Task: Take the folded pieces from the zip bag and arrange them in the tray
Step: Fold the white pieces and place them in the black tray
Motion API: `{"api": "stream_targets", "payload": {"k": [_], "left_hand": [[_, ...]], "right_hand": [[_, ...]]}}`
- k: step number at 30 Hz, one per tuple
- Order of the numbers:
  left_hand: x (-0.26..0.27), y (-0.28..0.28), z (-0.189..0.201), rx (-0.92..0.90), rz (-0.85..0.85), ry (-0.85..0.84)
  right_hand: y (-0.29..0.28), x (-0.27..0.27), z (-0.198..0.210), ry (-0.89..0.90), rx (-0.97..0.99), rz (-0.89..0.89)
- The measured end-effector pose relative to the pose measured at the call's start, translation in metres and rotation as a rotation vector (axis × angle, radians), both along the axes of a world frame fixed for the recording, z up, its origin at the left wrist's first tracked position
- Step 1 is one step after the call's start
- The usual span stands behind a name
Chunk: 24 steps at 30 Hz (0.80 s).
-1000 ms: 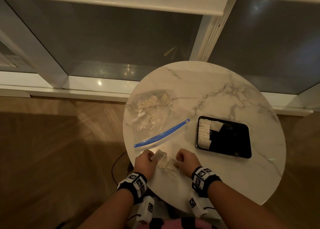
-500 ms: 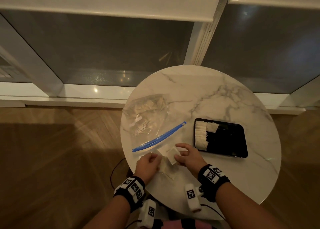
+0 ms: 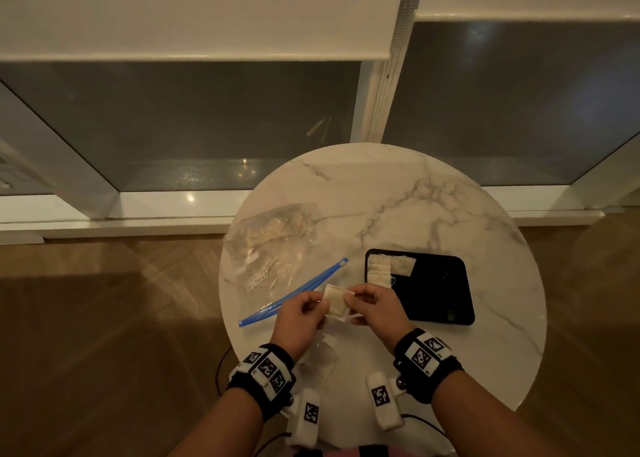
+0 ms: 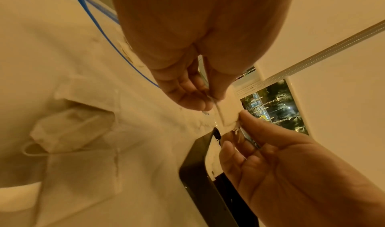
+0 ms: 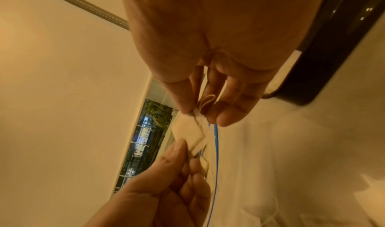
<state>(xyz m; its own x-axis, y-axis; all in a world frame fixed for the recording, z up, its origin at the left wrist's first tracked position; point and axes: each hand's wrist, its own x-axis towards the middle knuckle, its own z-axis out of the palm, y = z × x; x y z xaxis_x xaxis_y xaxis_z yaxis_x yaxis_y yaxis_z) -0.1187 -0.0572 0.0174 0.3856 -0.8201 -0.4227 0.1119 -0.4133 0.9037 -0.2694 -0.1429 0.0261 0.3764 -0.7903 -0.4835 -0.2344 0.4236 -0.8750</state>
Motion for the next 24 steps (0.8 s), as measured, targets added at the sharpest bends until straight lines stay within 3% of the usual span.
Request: {"api": "stream_targets", "payload": {"k": [5,9,16,22,24], "left_hand": [[-0.029,-0.026,0.003,-0.004,0.129,0.133],[-0.056,-0.046,0.006,-0.001,0.066,0.205],[-0.089,-0.075,0.004,-0.039,-0.013,0.051],[-0.111,-0.095,-0.002,-0.01,-0.001,0.083],[-0.115,-0.099,-0.005,-0.007,0.012,-0.009]], "right_hand": [[-0.018,-0.023,0.006,-0.031,0.021,-0.027],[-0.032,-0.044,0.014,-0.038,-0.001,-0.068],[-0.067,-0.092,0.007,0.133,-0.222,0.065],[-0.078,-0.114,-0.009,0.072,-0.139,0.01],[-0.082,-0.119,-0.018,0.108,-0.148,0.027]]}}
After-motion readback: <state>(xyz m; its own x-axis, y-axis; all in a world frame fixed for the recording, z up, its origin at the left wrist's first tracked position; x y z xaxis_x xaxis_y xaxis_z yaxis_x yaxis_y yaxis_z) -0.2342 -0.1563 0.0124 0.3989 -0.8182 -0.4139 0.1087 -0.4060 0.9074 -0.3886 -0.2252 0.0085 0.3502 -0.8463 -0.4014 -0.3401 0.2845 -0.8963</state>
